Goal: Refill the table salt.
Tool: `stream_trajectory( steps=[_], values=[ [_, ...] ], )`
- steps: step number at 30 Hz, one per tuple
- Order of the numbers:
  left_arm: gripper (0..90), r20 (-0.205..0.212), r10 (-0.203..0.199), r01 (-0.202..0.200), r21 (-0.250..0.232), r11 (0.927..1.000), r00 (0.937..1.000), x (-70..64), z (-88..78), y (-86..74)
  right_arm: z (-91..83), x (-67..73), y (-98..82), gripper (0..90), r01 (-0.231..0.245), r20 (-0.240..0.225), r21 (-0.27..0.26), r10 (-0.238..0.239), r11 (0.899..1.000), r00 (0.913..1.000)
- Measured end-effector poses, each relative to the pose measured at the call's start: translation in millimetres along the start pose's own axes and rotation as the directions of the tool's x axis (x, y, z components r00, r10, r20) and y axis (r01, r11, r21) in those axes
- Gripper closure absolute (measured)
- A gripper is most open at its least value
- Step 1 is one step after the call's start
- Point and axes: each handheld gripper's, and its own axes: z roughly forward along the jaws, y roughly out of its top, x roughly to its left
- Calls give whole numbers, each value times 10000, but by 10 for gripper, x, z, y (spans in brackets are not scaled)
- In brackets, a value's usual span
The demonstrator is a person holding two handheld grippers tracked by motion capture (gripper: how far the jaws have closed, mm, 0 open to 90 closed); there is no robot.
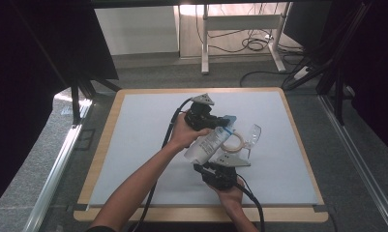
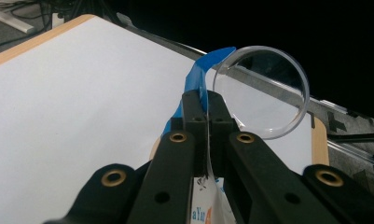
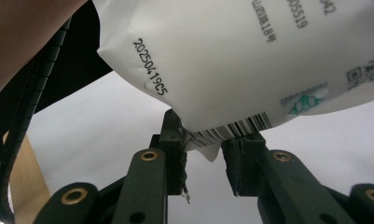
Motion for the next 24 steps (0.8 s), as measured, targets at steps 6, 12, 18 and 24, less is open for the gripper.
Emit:
stream_trajectory(
  steps=[6,12,18,24],
  values=[
    [900,84,77,-78,91,9999,9999,29,-15,-1,-30,8,1,717,12,-45,-42,-13,10000,10000],
    [900,123,99,-101,166,9998,9999,20,-1,20,-49,15,5,717,-88,-83,-96,87,9999,9999],
    [900,159,68,-72,209,9998,9998,12,28,35,-55,38,25,717,-240,-2,-185,240,9995,9997],
    [900,242,-10,5,215,9998,9997,33,47,34,-48,70,52,717,-316,-108,-275,314,9991,9995]
  ],
)
